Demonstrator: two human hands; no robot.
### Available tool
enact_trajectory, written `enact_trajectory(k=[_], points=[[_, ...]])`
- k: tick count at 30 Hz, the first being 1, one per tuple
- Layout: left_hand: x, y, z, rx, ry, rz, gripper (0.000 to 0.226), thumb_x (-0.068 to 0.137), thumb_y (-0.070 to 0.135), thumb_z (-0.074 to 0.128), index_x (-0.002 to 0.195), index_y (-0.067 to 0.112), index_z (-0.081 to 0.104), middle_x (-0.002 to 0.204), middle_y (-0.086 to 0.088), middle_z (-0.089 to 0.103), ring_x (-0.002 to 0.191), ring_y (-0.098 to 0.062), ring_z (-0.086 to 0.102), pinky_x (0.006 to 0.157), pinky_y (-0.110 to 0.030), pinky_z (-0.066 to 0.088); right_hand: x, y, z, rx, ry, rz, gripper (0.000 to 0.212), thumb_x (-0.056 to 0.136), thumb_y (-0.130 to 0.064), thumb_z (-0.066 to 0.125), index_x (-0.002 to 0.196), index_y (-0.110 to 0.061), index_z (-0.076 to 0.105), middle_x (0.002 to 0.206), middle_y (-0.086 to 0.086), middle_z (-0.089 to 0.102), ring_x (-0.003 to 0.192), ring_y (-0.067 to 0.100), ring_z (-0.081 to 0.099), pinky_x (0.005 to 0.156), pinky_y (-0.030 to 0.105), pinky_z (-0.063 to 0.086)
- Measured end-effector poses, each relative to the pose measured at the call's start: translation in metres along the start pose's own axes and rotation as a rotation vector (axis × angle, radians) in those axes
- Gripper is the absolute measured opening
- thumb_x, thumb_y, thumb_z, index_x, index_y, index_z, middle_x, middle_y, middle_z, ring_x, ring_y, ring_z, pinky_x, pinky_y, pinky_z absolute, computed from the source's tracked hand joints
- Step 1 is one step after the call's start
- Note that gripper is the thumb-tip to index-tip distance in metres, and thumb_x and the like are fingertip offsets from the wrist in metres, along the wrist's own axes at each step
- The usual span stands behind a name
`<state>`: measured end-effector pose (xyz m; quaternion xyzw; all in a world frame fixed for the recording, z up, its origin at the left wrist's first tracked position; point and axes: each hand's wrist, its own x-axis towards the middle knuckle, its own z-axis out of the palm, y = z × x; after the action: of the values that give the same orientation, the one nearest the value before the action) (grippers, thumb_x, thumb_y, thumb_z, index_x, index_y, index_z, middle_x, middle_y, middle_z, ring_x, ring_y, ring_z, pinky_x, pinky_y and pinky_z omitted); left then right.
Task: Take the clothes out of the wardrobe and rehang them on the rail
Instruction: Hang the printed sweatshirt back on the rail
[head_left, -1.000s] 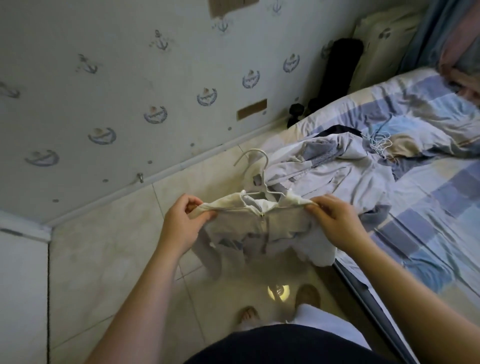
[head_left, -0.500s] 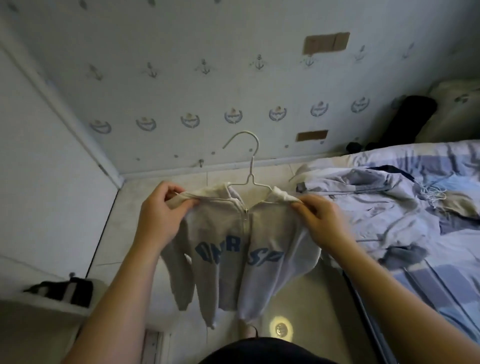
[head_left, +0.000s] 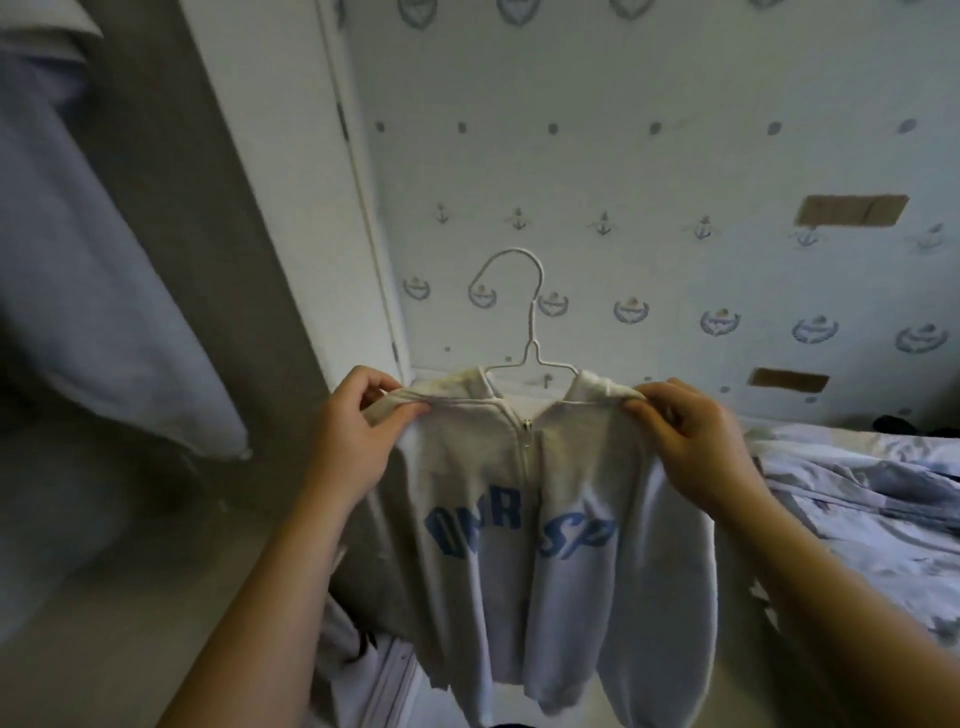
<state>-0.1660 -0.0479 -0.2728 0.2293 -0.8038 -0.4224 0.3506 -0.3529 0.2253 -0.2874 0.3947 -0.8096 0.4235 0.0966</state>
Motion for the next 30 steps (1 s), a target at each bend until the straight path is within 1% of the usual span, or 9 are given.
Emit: enact_trajectory(k=[2,4,8,13,16,19,22,26,30], points=[[0.000,0.007,-0.035,0.011,0.070,0.045,0.021,0.081,0.017,0.082,0.087,0.017,0.061,0.075,0.001,0.063,0.065,-0.002,0.056,0.057,-0.011,0.043,0.015,-0.030,0.009,0.001,0.030,-0.079,0.014,0.094,-0.025,0.060,0.098,-0.018,0.072,0.080,-0.006,0.060,0.075,0.007,0.057,0.067,0.019,0.041],[0.004,0.011,-0.071,0.053,0.130,0.092,0.021,0.081,0.021,0.081,0.086,0.022,0.061,0.077,0.005,0.064,0.068,-0.002,0.058,0.058,-0.012,0.044,0.031,-0.060,0.018,0.013,0.056,-0.155,0.012,0.094,-0.024,0.062,0.095,-0.018,0.072,0.078,-0.005,0.059,0.073,0.004,0.055,0.065,0.018,0.039],[0.022,0.019,-0.143,0.102,0.277,0.182,0.022,0.078,0.025,0.083,0.084,0.026,0.061,0.078,0.008,0.066,0.073,-0.006,0.061,0.061,-0.017,0.048,0.069,-0.123,0.036,0.057,0.063,-0.290,0.018,0.092,-0.037,0.055,0.093,-0.026,0.070,0.078,-0.013,0.059,0.074,0.001,0.057,0.064,0.015,0.039],[0.048,0.038,-0.229,0.145,0.449,0.281,0.024,0.076,0.024,0.085,0.085,0.023,0.062,0.078,0.008,0.066,0.070,-0.003,0.060,0.060,-0.016,0.047,0.116,-0.210,0.052,0.100,0.044,-0.428,0.015,0.090,-0.037,0.056,0.082,-0.029,0.065,0.066,-0.016,0.058,0.065,0.003,0.056,0.059,0.020,0.039],[0.068,0.050,-0.284,0.169,0.533,0.331,0.024,0.076,0.024,0.085,0.084,0.024,0.063,0.077,0.009,0.065,0.069,-0.002,0.059,0.060,-0.016,0.046,0.147,-0.262,0.059,0.090,-0.020,-0.494,0.018,0.095,-0.036,0.059,0.080,-0.027,0.065,0.064,-0.010,0.060,0.064,0.005,0.057,0.057,0.018,0.041],[0.091,0.066,-0.339,0.186,0.610,0.381,0.023,0.076,0.022,0.086,0.085,0.022,0.064,0.078,0.005,0.065,0.070,-0.003,0.059,0.065,-0.023,0.048,0.178,-0.317,0.065,0.148,-0.070,-0.584,0.021,0.095,-0.038,0.057,0.082,-0.025,0.067,0.068,-0.004,0.063,0.064,0.010,0.059,0.060,0.030,0.047],[0.110,0.086,-0.389,0.233,0.660,0.387,0.023,0.077,0.025,0.084,0.088,0.018,0.065,0.082,0.004,0.064,0.074,-0.001,0.059,0.063,-0.016,0.046,0.206,-0.373,0.069,0.163,-0.092,-0.675,0.029,0.091,-0.045,0.055,0.077,-0.022,0.065,0.064,-0.001,0.059,0.061,0.015,0.056,0.059,0.038,0.046],[0.145,0.103,-0.449,0.275,0.757,0.396,0.022,0.079,0.035,0.082,0.088,0.026,0.064,0.086,0.007,0.065,0.082,-0.008,0.061,0.070,-0.026,0.048,0.245,-0.441,0.073,0.194,-0.109,-0.748,0.026,0.094,-0.037,0.058,0.077,-0.019,0.065,0.064,0.002,0.058,0.058,0.009,0.052,0.059,0.035,0.045],[0.184,0.120,-0.502,0.380,0.948,0.353,0.027,0.079,0.052,0.076,0.092,0.031,0.065,0.091,0.010,0.067,0.089,-0.015,0.061,0.082,-0.035,0.048,0.281,-0.510,0.083,0.288,-0.057,-0.769,0.024,0.093,-0.024,0.060,0.075,-0.009,0.064,0.062,0.002,0.054,0.057,0.007,0.044,0.056,0.029,0.038]])
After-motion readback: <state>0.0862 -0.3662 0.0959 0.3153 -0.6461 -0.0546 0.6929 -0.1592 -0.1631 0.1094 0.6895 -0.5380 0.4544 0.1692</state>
